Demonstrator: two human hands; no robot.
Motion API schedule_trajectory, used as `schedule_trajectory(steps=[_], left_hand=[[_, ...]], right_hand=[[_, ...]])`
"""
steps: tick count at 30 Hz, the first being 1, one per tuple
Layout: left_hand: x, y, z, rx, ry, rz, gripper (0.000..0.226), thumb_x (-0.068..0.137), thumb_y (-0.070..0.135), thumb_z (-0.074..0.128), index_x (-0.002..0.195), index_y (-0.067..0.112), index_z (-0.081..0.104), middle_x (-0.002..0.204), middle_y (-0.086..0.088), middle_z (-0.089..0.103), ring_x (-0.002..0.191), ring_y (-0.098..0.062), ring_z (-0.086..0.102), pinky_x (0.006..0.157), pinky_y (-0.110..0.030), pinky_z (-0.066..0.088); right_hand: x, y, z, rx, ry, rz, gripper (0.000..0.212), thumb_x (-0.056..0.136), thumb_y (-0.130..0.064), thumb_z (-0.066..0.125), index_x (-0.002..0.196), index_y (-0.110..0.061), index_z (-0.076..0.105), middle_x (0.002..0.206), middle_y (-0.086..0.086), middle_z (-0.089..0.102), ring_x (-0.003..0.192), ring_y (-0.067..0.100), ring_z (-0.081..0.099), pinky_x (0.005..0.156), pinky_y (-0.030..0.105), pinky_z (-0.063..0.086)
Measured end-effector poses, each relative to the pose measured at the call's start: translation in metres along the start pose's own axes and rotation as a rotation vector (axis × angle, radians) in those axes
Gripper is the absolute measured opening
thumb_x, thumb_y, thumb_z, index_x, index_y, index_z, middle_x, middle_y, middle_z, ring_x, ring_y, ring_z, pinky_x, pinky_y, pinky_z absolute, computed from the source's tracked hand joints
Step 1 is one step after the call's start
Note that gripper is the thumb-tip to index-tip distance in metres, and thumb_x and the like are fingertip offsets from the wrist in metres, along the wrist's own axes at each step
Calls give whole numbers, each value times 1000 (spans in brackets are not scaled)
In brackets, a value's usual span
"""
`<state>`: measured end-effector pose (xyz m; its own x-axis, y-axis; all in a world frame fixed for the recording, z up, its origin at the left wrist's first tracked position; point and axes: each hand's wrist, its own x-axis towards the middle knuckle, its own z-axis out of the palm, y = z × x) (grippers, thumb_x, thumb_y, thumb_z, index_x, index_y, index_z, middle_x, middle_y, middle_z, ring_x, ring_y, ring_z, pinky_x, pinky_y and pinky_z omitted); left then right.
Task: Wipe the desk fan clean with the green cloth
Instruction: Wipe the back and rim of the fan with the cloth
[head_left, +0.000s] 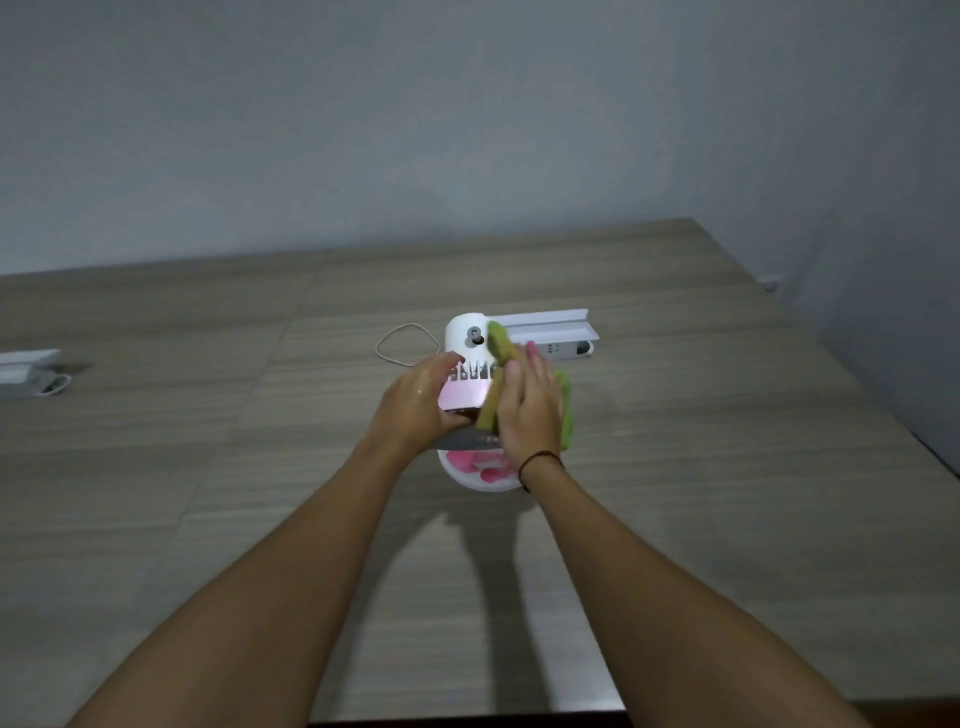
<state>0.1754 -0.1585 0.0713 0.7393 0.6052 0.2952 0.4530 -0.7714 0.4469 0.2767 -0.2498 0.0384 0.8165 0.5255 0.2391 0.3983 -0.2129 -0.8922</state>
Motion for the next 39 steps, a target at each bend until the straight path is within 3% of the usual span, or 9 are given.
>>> schedule_trajectory(steps=[2, 6, 10, 15, 20, 25, 28, 31, 39], left_hand=[[1, -2, 3, 1, -2, 9, 76, 62, 37, 84, 128, 14, 55, 119, -7, 66, 104, -26, 63, 82, -34, 50], [5, 3, 2, -5, -28, 0, 78, 62, 36, 84, 130, 14, 53, 121, -9, 64, 105, -28, 61, 86, -40, 51], [8, 5, -2, 25, -46, -26, 81, 62, 35, 85, 131, 11, 52, 124, -13, 63, 110, -31, 60, 90, -41, 50], [6, 5, -2, -2, -20, -24, 49, 72, 29, 70, 118, 16, 59, 106, -6, 68, 97, -29, 64, 75, -33, 50], [5, -3, 0, 2, 4, 16, 74, 66, 30, 81, 132, 12, 53, 125, -10, 63, 110, -28, 60, 86, -34, 47], [9, -17, -1, -33, 31, 63, 77, 62, 30, 85, 130, 12, 55, 124, -10, 64, 107, -29, 62, 88, -36, 50], [14, -20, -1, -39, 15, 75, 78, 62, 33, 85, 131, 13, 54, 126, -9, 63, 108, -27, 61, 91, -36, 50], [17, -21, -1, -45, -2, 72, 79, 63, 34, 85, 132, 14, 53, 127, -9, 63, 109, -25, 61, 92, -38, 51], [32, -16, -7, 4, -55, 1, 80, 62, 31, 86, 131, 10, 53, 128, -11, 62, 114, -29, 58, 93, -36, 46]], right_hand=[[9, 14, -7, 229, 41, 267, 45, 102, -38, 25, 129, -18, 55, 126, 8, 58, 126, 27, 51, 102, 38, 41], [23, 30, -17, 415, -34, 607, 52, 101, -43, 23, 120, -10, 59, 112, 11, 62, 98, 24, 56, 86, 32, 42], [13, 4, -1, 169, 111, 331, 45, 101, -38, 26, 125, -15, 56, 127, 11, 60, 118, 28, 54, 103, 43, 41], [-5, -24, 17, -227, -30, -74, 52, 97, -39, 22, 144, -28, 40, 158, -5, 30, 149, 18, 17, 120, 46, 3], [11, -5, 10, 7, 64, 43, 50, 96, -38, 26, 131, -19, 56, 145, 3, 50, 140, 21, 38, 119, 44, 21], [28, 30, 0, 510, 87, 645, 43, 96, -47, 36, 104, -17, 66, 106, 11, 66, 95, 26, 61, 78, 34, 50], [35, 57, 9, 708, -23, 822, 50, 84, -58, 48, 100, -18, 72, 101, 8, 71, 92, 26, 65, 84, 39, 56], [40, 72, 18, 729, -32, 839, 56, 72, -64, 55, 100, -19, 74, 105, 9, 74, 97, 29, 68, 93, 49, 54], [40, 6, 10, 411, 112, 434, 46, 98, -42, 35, 107, -9, 64, 109, 12, 64, 99, 26, 61, 80, 34, 49]])
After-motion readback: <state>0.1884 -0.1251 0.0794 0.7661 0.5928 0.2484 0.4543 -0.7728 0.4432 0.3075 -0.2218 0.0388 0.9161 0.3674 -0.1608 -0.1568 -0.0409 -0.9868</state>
